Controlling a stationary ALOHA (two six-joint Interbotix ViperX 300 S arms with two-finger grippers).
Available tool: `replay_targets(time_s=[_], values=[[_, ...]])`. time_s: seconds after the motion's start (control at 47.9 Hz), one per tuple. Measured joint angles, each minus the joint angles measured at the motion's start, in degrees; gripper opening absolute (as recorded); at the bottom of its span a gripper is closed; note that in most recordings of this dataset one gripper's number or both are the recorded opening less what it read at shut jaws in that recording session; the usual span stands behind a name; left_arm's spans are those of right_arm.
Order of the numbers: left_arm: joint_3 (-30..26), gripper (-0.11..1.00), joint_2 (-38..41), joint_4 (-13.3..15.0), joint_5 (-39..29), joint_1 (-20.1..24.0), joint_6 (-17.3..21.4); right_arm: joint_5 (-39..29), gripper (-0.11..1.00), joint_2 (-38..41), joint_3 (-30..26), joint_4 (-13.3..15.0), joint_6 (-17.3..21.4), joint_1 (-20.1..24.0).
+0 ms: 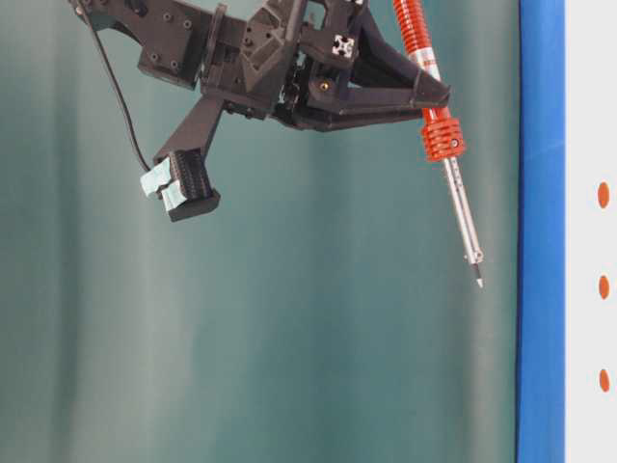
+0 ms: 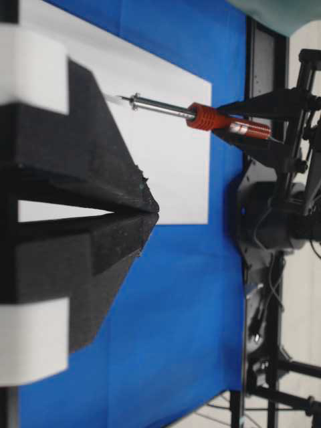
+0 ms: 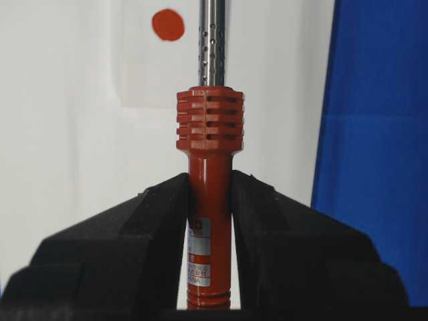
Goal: Touch the tip of the soldering iron to the mark.
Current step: 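Tilt the iron tip down and lower it onto the leftmost red dot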
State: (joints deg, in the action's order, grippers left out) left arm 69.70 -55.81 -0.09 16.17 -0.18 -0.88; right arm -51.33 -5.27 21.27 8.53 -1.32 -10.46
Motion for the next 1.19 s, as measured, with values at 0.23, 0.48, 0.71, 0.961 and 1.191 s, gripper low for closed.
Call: replay_targets(time_s=[0.23, 0.48, 0.71, 0.961, 1.191], values=[[0.00, 0.00, 0.00, 0.00, 0.00, 0.00, 0.00, 1.05, 0.07, 0.00, 0.00, -0.18, -0.09, 0.00], [0.00, 0.00, 0.00, 0.00, 0.00, 0.00, 0.00, 1.14, 0.07, 0.00, 0.00, -0.18, -0.09, 0.00], [0.00, 0.00, 0.00, 0.00, 0.18, 0.00, -0.09, 1.23, 0.07, 0.00, -0.09, -0.18, -0.09, 0.00], [0.00, 0.00, 0.00, 0.00, 0.62, 0.00, -0.09, 2.46, 0.07, 3.96, -1.32, -0.18, -0.09, 0.00], [0.00, 0.00, 0.00, 0.00, 0.62, 0.00, 0.00, 2.99, 0.07, 9.58, -5.45, -0.18, -0.09, 0.00]])
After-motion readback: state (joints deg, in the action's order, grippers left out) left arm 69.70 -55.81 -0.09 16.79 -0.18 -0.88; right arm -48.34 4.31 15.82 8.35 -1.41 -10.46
